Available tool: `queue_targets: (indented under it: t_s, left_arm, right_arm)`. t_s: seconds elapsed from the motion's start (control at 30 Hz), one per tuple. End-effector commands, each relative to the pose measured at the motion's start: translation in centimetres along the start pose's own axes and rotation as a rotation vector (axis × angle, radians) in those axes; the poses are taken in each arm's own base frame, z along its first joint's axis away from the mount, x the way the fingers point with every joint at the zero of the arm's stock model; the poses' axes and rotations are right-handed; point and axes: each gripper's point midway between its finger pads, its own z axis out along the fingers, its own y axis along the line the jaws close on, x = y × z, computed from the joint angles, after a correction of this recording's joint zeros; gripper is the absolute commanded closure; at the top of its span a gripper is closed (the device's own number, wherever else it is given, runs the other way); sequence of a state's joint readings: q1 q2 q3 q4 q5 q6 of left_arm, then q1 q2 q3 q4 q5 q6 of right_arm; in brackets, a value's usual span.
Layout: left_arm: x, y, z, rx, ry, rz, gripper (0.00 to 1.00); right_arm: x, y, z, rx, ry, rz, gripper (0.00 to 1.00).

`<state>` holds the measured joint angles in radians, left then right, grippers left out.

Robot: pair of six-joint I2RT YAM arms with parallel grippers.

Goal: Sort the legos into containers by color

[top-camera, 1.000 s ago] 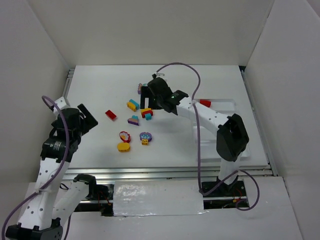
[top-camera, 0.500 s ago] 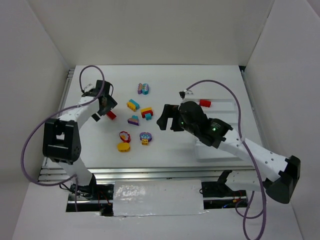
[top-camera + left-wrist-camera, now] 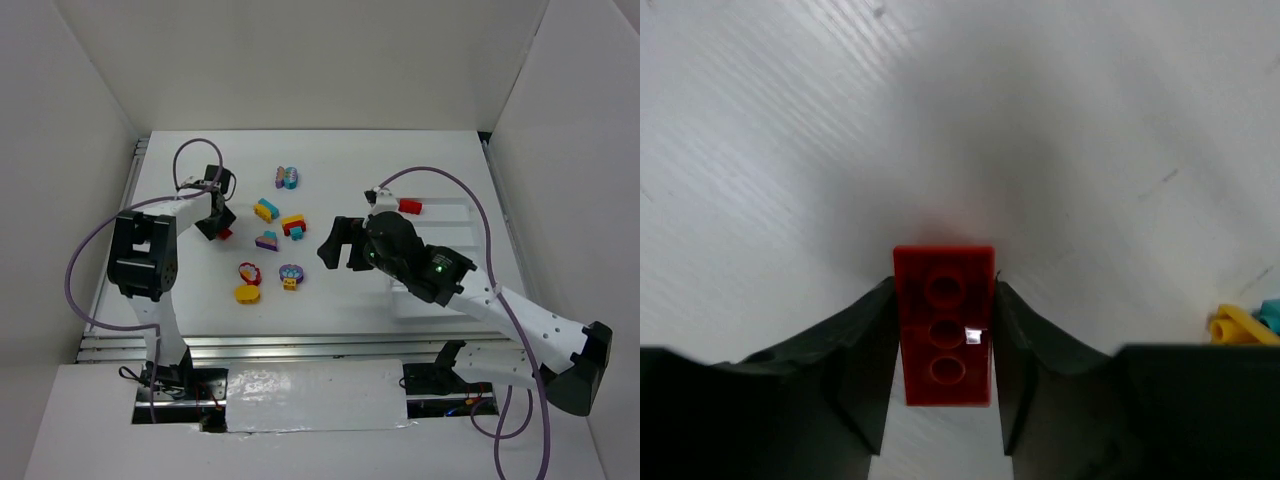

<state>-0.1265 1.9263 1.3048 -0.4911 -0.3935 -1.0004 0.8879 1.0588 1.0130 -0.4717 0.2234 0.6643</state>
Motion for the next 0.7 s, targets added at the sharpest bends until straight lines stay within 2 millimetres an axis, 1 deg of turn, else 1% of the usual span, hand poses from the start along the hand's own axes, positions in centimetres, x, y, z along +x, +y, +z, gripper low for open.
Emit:
queue_targets:
  t_s: [0.0,0.07,0.1,0.13,0.17,0.2,0.23,0.27,0.3,0.33,0.37,0.4,0.43,0.47,0.5,0.53,0.57,0.6,0.63,0.67]
  left_arm:
    - [0.1,-1.1,0.6,0.032,0.005,-0.02,0.52]
    - [0.4,-0.6,0.7,0.02,0.004,-0.022,0.76]
    - [0.2,-0.7,0.3,0.03,-0.003,-0.024,0.77]
    - [-0.1,-0.6,0.0,0.031,-0.011,-0.021,0.83]
    - [-0.2,-0.5,-0.4,0.031,-0.016,-0.009,0.97]
    - [-0.8,-1.0,-1.7,0.06,-0.041,-0.004,1.0]
    - [-1.4,-1.4,-2.7,0.082,-0.068,0.006,1.0]
    - [-2.0,-2.2,-3.8,0.116,-0.099,0.033,1.0]
    - [-2.6,-3.9,-6.6,0.2,-0.148,0.054,1.0]
    - [-3.0,-5.3,-8.3,0.266,-0.183,0.075,1.0]
    - [-3.3,-8.3,-10.5,0.416,-0.233,0.139,1.0]
    - [-3.6,-10.2,-13.4,0.534,-0.273,0.175,1.0]
    - [-2.1,-12.7,-15.8,0.648,-0.288,0.238,1.0]
    - [-1.0,-15.1,-18.4,0.788,-0.298,0.332,1.0]
    - [-0.5,-17.8,-20.3,0.903,-0.326,0.37,1.0]
    - [1.9,-19.9,-22.1,0.996,-0.308,0.442,1.0]
    - [2.2,-22.3,-25.0,1.097,-0.355,0.517,1.0]
    - [6.2,-24.8,-26.0,1.226,-0.302,0.621,1.0]
    - [7.9,-26.1,-26.7,1.278,-0.293,0.678,1.0]
    - [8.0,-28.2,-29.6,1.363,-0.364,0.754,1.0]
  right_arm:
    - [-0.5,0.9,-0.9,-0.042,-0.024,0.001,0.01]
    - [-0.6,0.8,-1.1,-0.039,-0.026,0.001,0.0]
    - [-0.5,0.7,-1.1,-0.038,-0.027,0.002,0.01]
    - [-0.6,0.6,-1.2,-0.036,-0.031,0.005,0.0]
    - [-0.8,0.6,-1.6,-0.041,-0.04,0.005,0.01]
    - [-0.8,0.5,-1.7,-0.04,-0.045,0.006,0.0]
    - [-0.8,0.4,-1.9,-0.041,-0.052,0.011,0.01]
    - [-1.4,0.2,-2.5,-0.04,-0.08,0.023,0.0]
    - [-1.4,-0.2,-2.7,-0.028,-0.09,0.041,0.0]
    - [-1.5,-0.5,-3.0,-0.019,-0.104,0.051,0.0]
    - [-2.3,-1.1,-3.7,-0.003,-0.147,0.07,0.0]
    - [-2.4,-1.7,-4.3,0.022,-0.158,0.099,0.0]
    - [-2.7,-2.2,-4.7,0.045,-0.18,0.12,0.0]
    - [-3.4,-2.7,-5.8,0.052,-0.215,0.146,0.0]
    - [-3.7,-3.6,-6.5,0.087,-0.242,0.17,0.0]
    - [-4.0,-3.8,-7.1,0.093,-0.258,0.183,0.0]
    - [-4.5,-4.0,-8.3,0.078,-0.286,0.199,0.0]
    - [-4.5,-4.0,-8.9,0.069,-0.287,0.195,0.0]
    - [-4.6,-4.0,-9.4,0.058,-0.291,0.2,0.01]
    - [-5.0,-3.8,-10.5,0.031,-0.305,0.209,0.0]
